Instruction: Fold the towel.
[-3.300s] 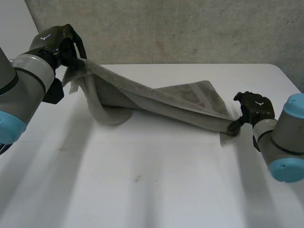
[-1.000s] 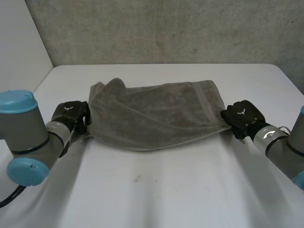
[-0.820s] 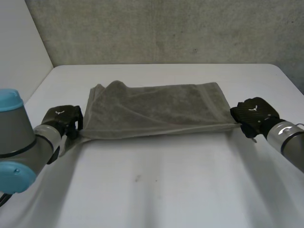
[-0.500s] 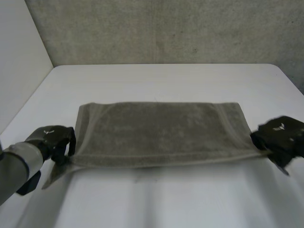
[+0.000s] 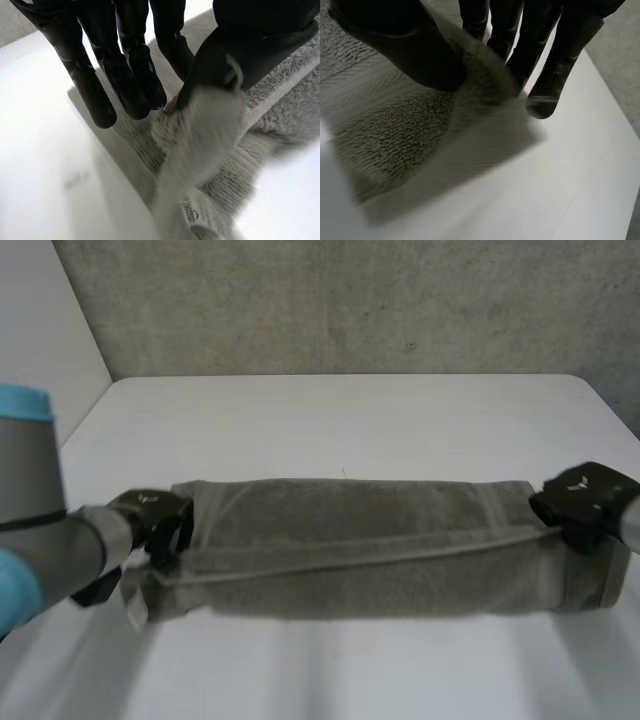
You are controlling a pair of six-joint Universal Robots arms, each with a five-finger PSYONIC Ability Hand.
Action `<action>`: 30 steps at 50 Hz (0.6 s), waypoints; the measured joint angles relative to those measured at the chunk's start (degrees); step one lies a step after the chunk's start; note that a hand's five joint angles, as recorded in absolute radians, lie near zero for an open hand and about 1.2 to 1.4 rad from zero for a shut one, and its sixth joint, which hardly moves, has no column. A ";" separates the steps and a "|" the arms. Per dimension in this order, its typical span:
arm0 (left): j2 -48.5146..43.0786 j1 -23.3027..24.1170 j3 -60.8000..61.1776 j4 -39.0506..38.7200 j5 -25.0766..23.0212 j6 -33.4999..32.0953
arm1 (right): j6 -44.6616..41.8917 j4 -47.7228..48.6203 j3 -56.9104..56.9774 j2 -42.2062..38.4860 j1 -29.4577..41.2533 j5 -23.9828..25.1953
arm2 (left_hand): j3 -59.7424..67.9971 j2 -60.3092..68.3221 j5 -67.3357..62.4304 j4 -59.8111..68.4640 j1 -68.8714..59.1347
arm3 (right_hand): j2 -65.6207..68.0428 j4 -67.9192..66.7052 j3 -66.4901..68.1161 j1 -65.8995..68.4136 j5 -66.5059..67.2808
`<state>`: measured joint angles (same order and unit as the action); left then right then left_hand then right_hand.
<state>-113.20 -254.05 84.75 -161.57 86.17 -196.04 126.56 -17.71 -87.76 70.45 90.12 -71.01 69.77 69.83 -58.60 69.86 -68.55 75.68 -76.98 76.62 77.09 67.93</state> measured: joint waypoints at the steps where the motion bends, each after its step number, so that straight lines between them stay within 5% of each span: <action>1: -1.34 0.06 -1.52 -0.12 0.02 0.05 | 0.84 0.94 1.13 -1.32 0.75 -0.83 | 0.00 0.00 0.00 0.00 0.00 | 0.00 0.00 0.00 0.00 0.01; 8: -12.78 0.66 -15.46 -2.46 0.20 0.12 | 5.70 8.71 12.07 -13.84 5.91 -7.77 | 0.01 0.00 0.00 0.01 0.00 | 0.00 0.00 0.00 0.00 0.01; 26: -30.83 0.93 -39.46 -4.24 0.22 -0.42 | 9.20 17.92 24.81 -25.50 9.48 -10.52 | -1.29 -1.38 0.00 -1.10 0.19 | -1.51 2.21 -2.21 -2.44 -2.96; 27: -31.09 0.93 -39.75 -4.28 0.20 -0.41 | 9.17 17.87 25.05 -25.76 9.52 -10.59 | -3.94 -3.96 1.42 -4.01 2.19 | -5.79 5.99 -5.58 -6.88 -7.09; 30: -32.03 0.92 -40.95 -4.66 0.13 -0.30 | 8.99 17.65 26.14 -26.67 9.80 -11.46 | -33.84 -34.61 31.68 -34.32 31.63 | -34.88 33.95 -33.72 -35.42 -36.34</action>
<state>-145.23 -253.12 43.80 -166.23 86.30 -196.34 135.56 -0.07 -61.62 43.78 99.92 -82.47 35.93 35.22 -26.92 35.53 -36.92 40.79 -43.03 42.90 41.66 31.59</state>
